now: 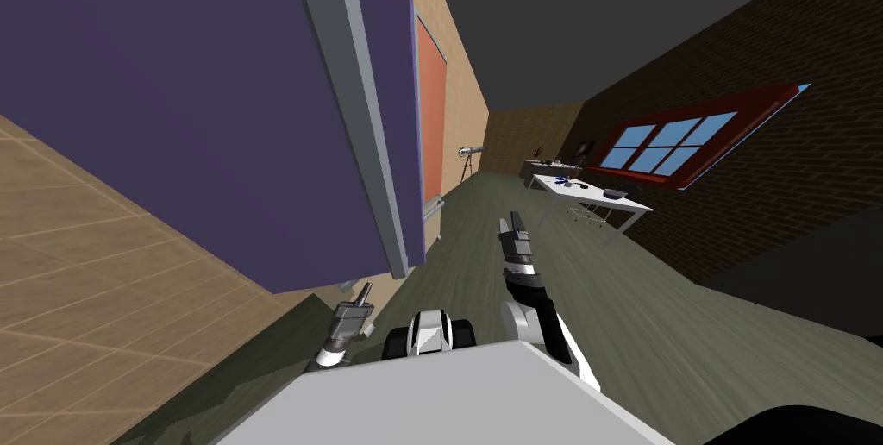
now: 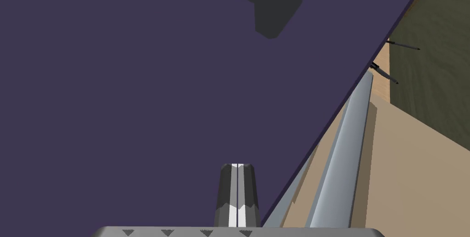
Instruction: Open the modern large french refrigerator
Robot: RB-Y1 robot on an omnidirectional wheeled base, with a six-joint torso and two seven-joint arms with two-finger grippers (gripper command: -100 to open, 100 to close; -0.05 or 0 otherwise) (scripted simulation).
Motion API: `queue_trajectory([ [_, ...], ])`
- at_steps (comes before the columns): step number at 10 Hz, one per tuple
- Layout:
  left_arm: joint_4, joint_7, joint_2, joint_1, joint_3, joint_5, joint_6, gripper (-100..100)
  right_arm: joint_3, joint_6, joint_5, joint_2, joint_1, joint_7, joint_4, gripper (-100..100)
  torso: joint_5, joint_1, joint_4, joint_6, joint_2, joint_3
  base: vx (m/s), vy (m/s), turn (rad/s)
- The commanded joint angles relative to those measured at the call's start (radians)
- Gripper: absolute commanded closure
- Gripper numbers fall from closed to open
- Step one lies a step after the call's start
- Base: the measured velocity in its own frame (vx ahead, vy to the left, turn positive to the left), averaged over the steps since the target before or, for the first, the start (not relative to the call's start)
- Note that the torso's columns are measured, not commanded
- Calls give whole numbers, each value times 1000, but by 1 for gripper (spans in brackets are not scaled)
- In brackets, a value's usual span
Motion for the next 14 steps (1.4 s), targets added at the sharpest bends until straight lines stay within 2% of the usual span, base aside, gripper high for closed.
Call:
queue_trajectory([
  [1,82,5,-27,-80,14,-11,14,100,0,0,0,0,0,0,0,0,1,4,1,-1,2,2,-120,114,-11],
  [2,90,5,-27,-110,14,-11,14,100,0,0,0,0,0,0,0,0,1,2,0,-1,-4,-1,-52,50,20],
  [3,90,5,-27,-120,14,-11,14,100,0,0,0,0,0,0,0,0,0,-4,-2,-1,-9,-5,-8,-3,4],
  [4,133,11,-75,-160,41,-38,34,100,0,0,0,0,1,0,0,0,-1,-6,-2,-1,-10,-6,-126,101,-165],
  [6,207,11,-84,-232,41,-38,34,100,0,0,0,0,0,0,0,0,2,4,2,-1,4,3,-195,121,-88],
  [7,207,11,-84,-254,41,-38,34,100,0,0,0,0,0,0,0,0,0,0,1,-1,-1,1,-72,26,13],
  [8,259,17,-133,-287,69,-64,54,100,0,0,0,0,0,0,0,0,-1,-5,-1,-1,-8,-4,-176,106,-191],
  [10,292,17,-141,-334,69,-64,54,100,0,0,0,0,0,0,0,0,1,1,0,-1,-1,0,-181,91,-71],
  [12,324,17,-141,-389,69,-64,54,100,0,0,0,0,1,0,0,0,-1,-4,-2,-1,-10,-5,-30,14,8],
  [13,370,24,-192,-423,96,-90,75,100,0,0,0,0,1,0,0,0,-1,-4,-2,0,-11,-6,-159,82,-209],
  [14,386,24,-198,-453,96,-90,75,100,0,0,0,0,0,0,0,0,1,2,0,0,0,0,-240,126,-126],
])
